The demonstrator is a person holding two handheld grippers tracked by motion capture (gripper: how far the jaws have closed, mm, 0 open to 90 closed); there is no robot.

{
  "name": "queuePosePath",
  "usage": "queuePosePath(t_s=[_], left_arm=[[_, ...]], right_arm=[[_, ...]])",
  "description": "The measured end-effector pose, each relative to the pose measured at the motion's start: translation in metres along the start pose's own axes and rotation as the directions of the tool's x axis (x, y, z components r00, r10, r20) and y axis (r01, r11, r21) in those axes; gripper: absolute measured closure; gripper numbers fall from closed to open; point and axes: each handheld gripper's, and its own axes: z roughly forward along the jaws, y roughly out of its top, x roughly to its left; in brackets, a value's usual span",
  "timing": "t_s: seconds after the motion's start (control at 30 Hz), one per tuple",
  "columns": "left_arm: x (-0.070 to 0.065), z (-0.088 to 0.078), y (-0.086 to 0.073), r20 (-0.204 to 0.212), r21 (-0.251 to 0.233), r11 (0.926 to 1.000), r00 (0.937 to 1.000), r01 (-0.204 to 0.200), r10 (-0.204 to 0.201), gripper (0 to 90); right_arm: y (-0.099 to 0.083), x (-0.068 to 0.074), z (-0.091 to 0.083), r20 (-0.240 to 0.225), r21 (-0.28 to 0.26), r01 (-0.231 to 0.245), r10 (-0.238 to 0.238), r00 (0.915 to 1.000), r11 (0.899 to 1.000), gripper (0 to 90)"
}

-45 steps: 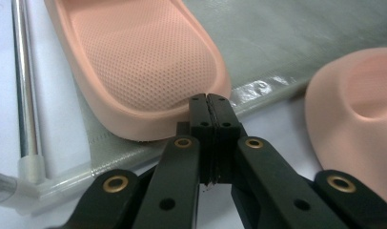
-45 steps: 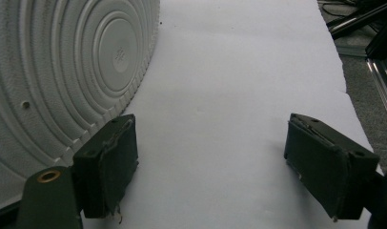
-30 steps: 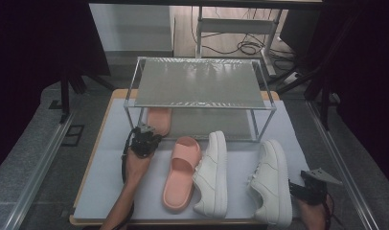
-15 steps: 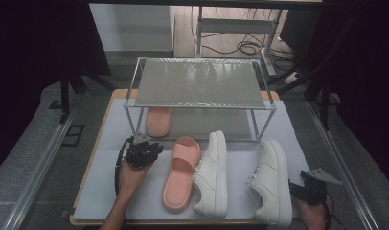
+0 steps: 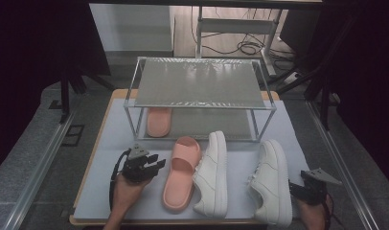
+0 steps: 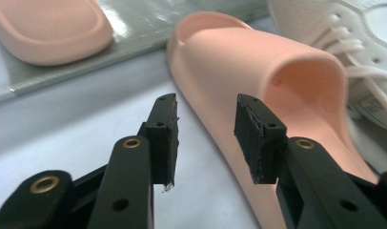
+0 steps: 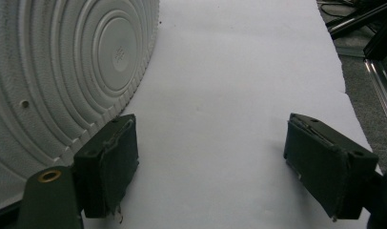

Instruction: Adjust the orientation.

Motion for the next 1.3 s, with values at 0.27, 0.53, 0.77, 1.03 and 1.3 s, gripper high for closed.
queuePosePath(t_s=[0.27, 0.53, 0.77, 1.03, 1.3], left_arm=[[-0.014, 0.008, 0.001, 0.028, 0.005, 0.9997, 0.9993, -0.024, 0.024, 57.5], [-0.023, 0.028, 0.008, 0.0, 0.041, 0.9983, 0.9992, -0.041, 0.041, 57.4], [-0.023, 0.039, 0.013, -0.035, 0.06, 0.9975, 0.9986, -0.038, 0.04, 63.3], [-0.02, 0.036, 0.016, -0.037, 0.058, 0.9979, 0.9988, -0.03, 0.032, 69.5], [-0.014, 0.031, 0.017, -0.062, 0.052, 0.9986, 0.998, -0.008, 0.011, 73.8]], right_arm=[[0.0, 0.0, 0.0, 0.0, 0.001, 0.0, 0.0, 1.0, 1.0, 18.8], [0.0, 0.0, 0.0, -0.001, -0.003, -0.004, 0.004, 1.0, 1.0, 18.8], [0.0, -0.001, 0.0, -0.005, -0.003, -0.005, 0.005, 1.0, 1.0, 18.8], [0.0, -0.001, 0.0, -0.006, -0.003, -0.008, 0.008, 1.0, 1.0, 18.8], [0.0, -0.001, 0.0, -0.006, -0.003, -0.007, 0.007, 1.0, 1.0, 18.8]])
